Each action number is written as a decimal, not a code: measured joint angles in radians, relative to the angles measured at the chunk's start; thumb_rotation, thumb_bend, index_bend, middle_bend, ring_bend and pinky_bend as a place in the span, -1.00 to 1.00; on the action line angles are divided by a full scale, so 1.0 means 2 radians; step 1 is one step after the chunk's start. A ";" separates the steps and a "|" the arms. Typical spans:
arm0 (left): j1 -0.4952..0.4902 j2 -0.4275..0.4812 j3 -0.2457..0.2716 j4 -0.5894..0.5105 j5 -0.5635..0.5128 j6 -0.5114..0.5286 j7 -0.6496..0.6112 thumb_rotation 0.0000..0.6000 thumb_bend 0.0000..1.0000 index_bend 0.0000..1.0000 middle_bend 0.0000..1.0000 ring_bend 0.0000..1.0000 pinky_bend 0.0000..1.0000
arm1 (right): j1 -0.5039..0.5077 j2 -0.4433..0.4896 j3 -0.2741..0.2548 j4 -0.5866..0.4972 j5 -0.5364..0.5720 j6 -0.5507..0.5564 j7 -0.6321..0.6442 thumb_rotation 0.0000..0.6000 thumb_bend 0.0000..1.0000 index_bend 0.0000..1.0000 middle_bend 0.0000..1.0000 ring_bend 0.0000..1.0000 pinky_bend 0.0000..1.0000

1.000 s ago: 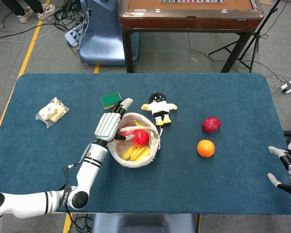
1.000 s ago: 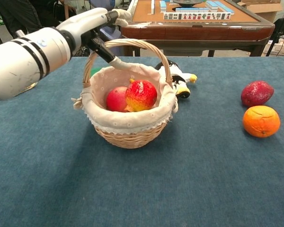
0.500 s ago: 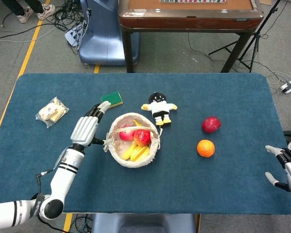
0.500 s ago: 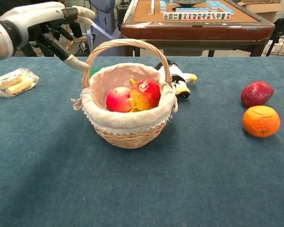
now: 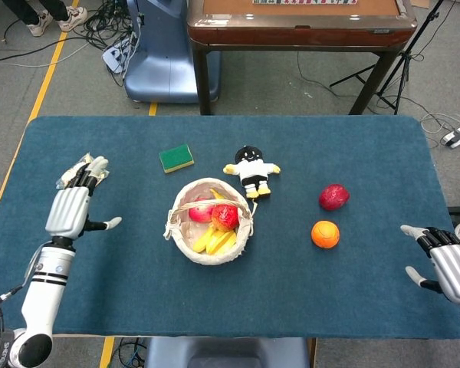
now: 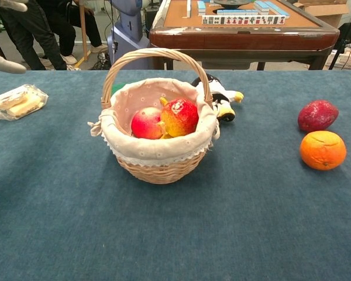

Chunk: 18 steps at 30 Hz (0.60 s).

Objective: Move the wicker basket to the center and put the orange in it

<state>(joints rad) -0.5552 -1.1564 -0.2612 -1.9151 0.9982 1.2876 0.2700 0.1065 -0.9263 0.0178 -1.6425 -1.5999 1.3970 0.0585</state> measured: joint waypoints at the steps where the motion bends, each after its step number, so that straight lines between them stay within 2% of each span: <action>1: 0.005 0.005 0.001 0.000 0.002 0.004 -0.003 1.00 -0.78 -0.95 -0.94 -1.00 -0.72 | 0.005 0.001 0.000 -0.002 -0.001 -0.007 -0.004 1.00 -0.54 -0.55 -0.41 -0.54 -0.39; 7: 0.033 0.026 0.006 0.007 0.009 0.027 -0.018 1.00 -0.78 -0.94 -0.94 -1.00 -0.72 | 0.039 0.005 0.005 -0.010 0.002 -0.061 -0.021 1.00 -0.54 -0.55 -0.43 -0.54 -0.39; 12: 0.051 0.037 0.011 0.010 0.010 0.044 -0.013 1.00 -0.78 -0.94 -0.94 -1.00 -0.72 | 0.079 -0.001 0.010 -0.011 0.006 -0.119 -0.042 1.00 -0.62 -0.56 -0.50 -0.55 -0.39; 18: 0.066 0.050 0.020 0.015 0.011 0.046 -0.007 1.00 -0.78 -0.94 -0.94 -1.00 -0.72 | 0.129 -0.030 0.018 -0.005 0.035 -0.202 -0.086 1.00 -0.69 -0.78 -0.68 -0.71 -0.39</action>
<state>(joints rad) -0.4234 -1.0573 -0.2211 -1.8859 1.0201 1.3789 0.2566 0.3651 -0.9857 0.0536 -1.6518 -1.5298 0.9938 -0.1141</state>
